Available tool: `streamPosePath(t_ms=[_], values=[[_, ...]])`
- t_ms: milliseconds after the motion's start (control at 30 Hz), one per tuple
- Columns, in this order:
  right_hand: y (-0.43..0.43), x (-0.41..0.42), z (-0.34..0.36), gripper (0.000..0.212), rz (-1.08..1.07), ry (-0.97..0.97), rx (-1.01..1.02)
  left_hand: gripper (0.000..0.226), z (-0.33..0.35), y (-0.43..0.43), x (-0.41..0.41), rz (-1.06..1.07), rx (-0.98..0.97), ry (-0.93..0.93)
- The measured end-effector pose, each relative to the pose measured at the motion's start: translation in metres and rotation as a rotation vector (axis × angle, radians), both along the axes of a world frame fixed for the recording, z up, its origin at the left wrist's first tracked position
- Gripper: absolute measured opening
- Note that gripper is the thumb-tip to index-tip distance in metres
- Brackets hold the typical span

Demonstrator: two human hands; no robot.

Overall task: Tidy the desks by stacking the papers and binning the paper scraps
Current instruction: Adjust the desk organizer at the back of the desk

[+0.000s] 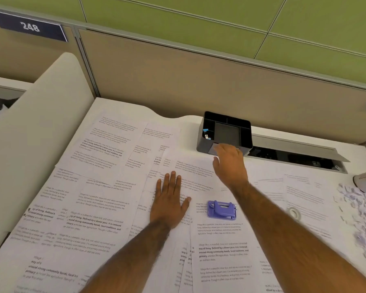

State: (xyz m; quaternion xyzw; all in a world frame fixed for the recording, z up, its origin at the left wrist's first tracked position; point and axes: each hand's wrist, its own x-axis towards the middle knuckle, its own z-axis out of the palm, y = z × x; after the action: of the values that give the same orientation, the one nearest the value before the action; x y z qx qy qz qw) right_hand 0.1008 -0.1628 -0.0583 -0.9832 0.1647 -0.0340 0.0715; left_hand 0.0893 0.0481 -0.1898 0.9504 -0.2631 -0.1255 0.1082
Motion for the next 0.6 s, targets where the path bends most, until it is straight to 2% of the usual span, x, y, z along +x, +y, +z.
streamPosePath(t_ms=[200,367,467,600], values=[[0.001,-0.104,-0.02,0.041,-0.125,0.143,-0.008,0.094,0.011,0.005,-0.005,-0.058,0.09,0.001],[-0.003,-0.164,-0.031,0.042,-0.2,0.189,0.083,0.094,0.024,0.009,-0.032,-0.085,0.103,0.024],[-0.001,-0.182,-0.033,0.047,-0.221,0.215,0.206,0.083,0.037,0.0,-0.053,-0.139,0.054,0.055],[0.001,-0.185,-0.039,0.052,-0.173,0.149,0.379,0.067,0.048,-0.017,-0.073,-0.132,-0.096,0.109]])
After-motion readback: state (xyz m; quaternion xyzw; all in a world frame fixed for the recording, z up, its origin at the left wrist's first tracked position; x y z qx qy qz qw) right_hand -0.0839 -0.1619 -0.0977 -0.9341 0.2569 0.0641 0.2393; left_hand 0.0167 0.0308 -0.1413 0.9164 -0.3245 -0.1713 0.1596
